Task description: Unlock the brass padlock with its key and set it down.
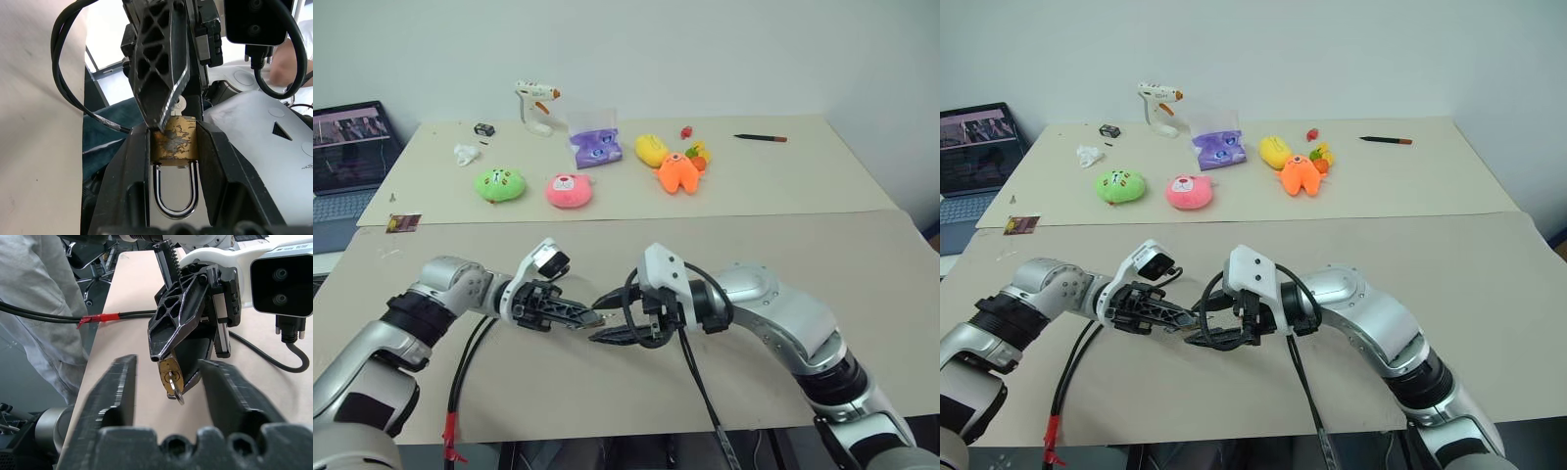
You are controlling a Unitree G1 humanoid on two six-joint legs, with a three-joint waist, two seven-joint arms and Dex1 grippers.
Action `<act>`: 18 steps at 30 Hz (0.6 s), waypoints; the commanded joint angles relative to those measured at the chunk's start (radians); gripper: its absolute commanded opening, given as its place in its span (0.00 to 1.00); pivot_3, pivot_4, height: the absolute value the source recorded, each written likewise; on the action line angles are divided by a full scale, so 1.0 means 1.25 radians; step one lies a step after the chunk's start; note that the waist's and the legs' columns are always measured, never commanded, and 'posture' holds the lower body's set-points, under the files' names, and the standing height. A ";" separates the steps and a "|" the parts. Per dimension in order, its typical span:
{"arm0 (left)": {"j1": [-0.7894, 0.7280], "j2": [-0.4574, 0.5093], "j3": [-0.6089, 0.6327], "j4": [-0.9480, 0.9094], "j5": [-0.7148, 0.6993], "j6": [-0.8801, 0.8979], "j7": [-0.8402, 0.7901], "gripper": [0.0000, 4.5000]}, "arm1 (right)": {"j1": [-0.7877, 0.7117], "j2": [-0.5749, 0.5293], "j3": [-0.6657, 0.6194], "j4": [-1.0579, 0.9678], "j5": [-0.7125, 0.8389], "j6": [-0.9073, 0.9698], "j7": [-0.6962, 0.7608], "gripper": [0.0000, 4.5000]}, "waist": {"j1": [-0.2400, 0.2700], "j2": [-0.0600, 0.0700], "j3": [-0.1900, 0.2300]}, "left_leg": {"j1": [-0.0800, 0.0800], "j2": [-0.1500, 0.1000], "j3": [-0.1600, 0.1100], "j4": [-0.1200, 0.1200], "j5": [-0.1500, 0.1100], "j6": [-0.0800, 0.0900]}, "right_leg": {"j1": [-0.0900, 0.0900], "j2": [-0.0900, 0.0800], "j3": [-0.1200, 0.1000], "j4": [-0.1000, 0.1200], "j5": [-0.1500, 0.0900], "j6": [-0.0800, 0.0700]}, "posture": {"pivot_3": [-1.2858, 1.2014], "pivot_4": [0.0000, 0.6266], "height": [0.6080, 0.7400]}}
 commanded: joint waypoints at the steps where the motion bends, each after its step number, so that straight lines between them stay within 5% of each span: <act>1: -0.017 0.007 0.028 -0.002 -0.002 -0.002 -0.009 0.18 | -0.013 0.009 0.000 -0.011 -0.005 -0.020 0.005 0.18 | 0.000 0.000 0.000 | 0.000 0.000 0.000 0.000 0.000 0.000 | 0.000 0.000 0.000 0.000 0.000 0.000 | 0.52 0.24 1.00; 3: -0.018 0.006 0.029 -0.002 -0.003 -0.001 -0.009 0.18 | -0.010 0.010 -0.001 -0.012 -0.005 -0.018 0.007 0.05 | -0.001 0.000 0.000 | 0.000 0.000 0.000 0.000 0.000 0.000 | 0.000 0.000 0.000 0.000 0.000 0.000 | 0.52 0.24 1.00; 12: -0.019 0.007 0.040 -0.009 0.008 -0.025 -0.009 0.18 | -0.010 0.012 -0.004 -0.011 -0.012 -0.017 0.009 0.03 | 0.000 0.000 0.000 | 0.000 0.000 0.000 0.000 0.000 0.000 | 0.000 0.001 0.000 0.000 0.000 0.000 | 0.52 0.24 1.00; 13: -0.019 0.007 0.041 -0.007 0.010 -0.025 -0.009 0.36 | -0.010 0.012 -0.005 -0.010 -0.013 -0.016 0.009 0.03 | -0.001 0.000 0.000 | 0.000 0.000 0.000 0.000 0.000 0.000 | 0.000 0.001 0.000 0.000 0.000 0.000 | 0.52 0.24 1.00; 15: -0.018 0.006 0.051 -0.005 0.002 -0.016 -0.009 0.45 | -0.011 0.013 -0.006 -0.008 -0.013 -0.016 0.011 0.03 | 0.000 0.000 0.000 | 0.000 0.000 0.000 0.000 0.000 0.000 | 0.000 0.001 0.000 0.000 0.000 0.000 | 0.52 0.24 1.00; 18: -0.017 0.010 0.062 -0.006 0.000 -0.005 -0.009 0.73 | -0.011 0.013 -0.007 -0.006 -0.013 -0.016 0.014 0.03 | 0.000 0.000 0.000 | 0.000 0.000 0.000 0.000 0.000 0.000 | 0.000 0.001 0.000 0.000 0.000 0.000 | 0.52 0.24 1.00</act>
